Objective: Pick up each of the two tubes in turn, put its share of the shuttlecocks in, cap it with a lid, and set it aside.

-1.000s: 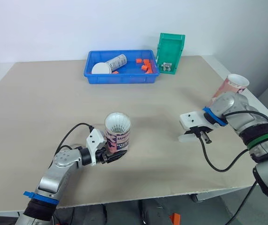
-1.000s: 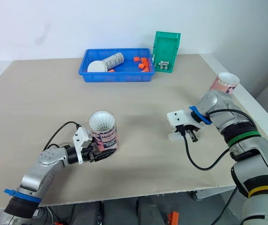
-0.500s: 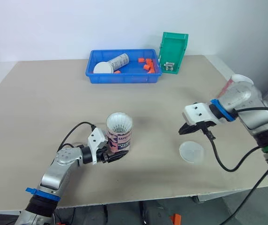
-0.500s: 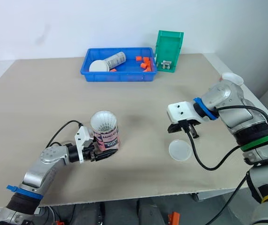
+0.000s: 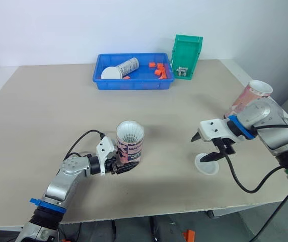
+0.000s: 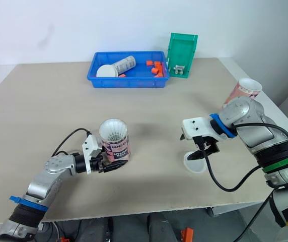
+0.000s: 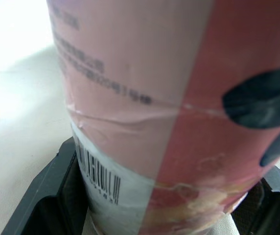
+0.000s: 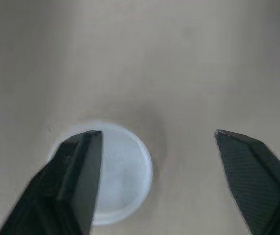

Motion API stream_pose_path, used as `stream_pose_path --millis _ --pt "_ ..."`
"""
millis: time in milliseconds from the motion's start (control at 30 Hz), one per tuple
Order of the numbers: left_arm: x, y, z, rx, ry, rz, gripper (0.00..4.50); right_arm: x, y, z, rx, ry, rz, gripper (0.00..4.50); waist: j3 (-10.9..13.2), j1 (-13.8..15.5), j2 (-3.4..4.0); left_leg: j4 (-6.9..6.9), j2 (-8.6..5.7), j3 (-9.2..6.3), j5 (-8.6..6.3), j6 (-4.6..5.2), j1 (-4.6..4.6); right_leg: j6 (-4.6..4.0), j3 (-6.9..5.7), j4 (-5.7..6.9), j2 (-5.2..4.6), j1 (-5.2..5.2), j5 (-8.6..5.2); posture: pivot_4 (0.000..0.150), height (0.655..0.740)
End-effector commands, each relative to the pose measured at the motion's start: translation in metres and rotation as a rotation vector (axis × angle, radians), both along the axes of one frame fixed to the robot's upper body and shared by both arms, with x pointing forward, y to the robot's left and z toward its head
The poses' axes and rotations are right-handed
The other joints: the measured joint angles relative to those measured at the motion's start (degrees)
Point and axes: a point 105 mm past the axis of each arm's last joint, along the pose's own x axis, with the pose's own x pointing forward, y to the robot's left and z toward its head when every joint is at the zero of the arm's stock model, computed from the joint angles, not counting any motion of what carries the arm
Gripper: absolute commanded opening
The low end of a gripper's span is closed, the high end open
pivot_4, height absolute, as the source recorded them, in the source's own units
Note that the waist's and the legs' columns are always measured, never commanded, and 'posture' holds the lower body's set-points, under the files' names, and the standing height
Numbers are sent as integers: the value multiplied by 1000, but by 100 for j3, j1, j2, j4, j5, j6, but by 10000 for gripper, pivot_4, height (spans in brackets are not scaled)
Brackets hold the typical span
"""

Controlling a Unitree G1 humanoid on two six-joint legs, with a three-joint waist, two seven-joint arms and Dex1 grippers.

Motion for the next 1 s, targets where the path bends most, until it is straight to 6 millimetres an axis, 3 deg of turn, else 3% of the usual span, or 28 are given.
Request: stream_pose_path --millis 33,333,433,533,600,667,1000 --pt "-3 2 -20 50 64 8 33206 5 -4 -5 -61 19 5 38226 0 -5 0 0 0 0 0 0 0 0 0 0 0 0 0 1500 7037" --pt "0 4 -18 56 53 22 33206 19 -23 -23 -178 41 -15 38226 0 -1 0 -1 -6 -5 1 2 -1 7 4 -1 0 8 4 1500 7037" --pt "0 6 -18 56 51 32 33206 17 -23 -19 -167 46 -3 30268 -1 -3 -2 -1 -8 -12 1 2 1 8 4 -4 1 16 3 1500 7037" --pt "0 6 -18 57 50 34 33206 15 -20 -16 -152 45 13 18293 -1 -7 -2 -1 -8 -12 1 1 6 9 4 -7 1 23 3 1500 7037" --pt "1 6 -18 56 48 36 33206 14 -19 -15 -150 46 24 6940 -1 -9 -2 -1 -8 -13 1 2 9 9 5 -7 1 25 3 1500 7037" --pt "2 7 -17 57 46 38 33206 13 -19 -14 -151 46 30 881 -1 -11 -2 -1 -8 -13 1 2 12 9 5 -7 1 27 3 1500 7037" --pt "9 10 -14 59 31 44 33206 9 -11 0 -94 24 45 881 0 -12 0 0 -10 -15 1 2 14 9 5 -8 1 27 2 1500 7037"
